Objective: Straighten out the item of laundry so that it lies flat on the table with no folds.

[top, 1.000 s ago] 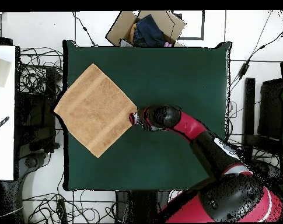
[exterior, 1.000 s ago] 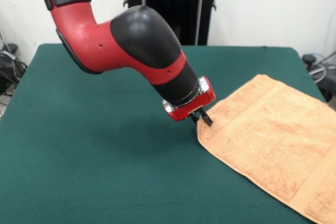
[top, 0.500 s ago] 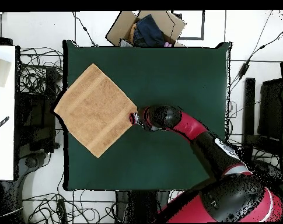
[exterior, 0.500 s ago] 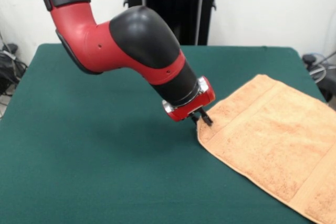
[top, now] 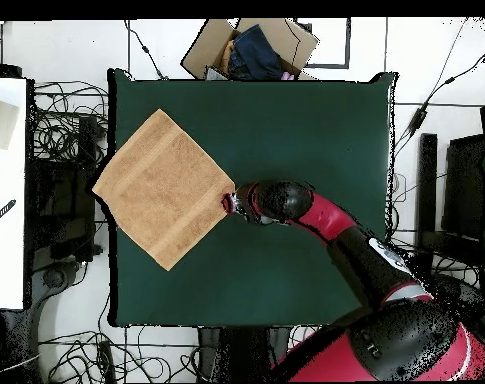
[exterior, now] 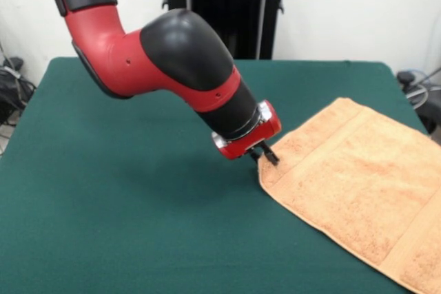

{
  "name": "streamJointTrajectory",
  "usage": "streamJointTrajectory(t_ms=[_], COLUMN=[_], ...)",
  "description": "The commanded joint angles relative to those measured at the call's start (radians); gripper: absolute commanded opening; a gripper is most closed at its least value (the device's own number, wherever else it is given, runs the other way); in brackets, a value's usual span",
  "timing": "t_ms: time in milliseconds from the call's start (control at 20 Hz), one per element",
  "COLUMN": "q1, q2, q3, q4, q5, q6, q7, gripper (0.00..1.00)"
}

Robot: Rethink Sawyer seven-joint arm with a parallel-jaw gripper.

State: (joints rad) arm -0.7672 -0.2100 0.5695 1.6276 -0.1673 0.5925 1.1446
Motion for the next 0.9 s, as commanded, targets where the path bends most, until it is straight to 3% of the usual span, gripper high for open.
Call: streamJointTrajectory(t_ms=[50,900], q1=[-0.001,-0.028], q2=[0.109,0.127], q3=[-0.001,-0.001], q4=[-0.018,-0.058], q5=[-0.054,-0.067], q6=[0.044,0.094], q7=[-0.034,-0.071], gripper=[0.00,0.00])
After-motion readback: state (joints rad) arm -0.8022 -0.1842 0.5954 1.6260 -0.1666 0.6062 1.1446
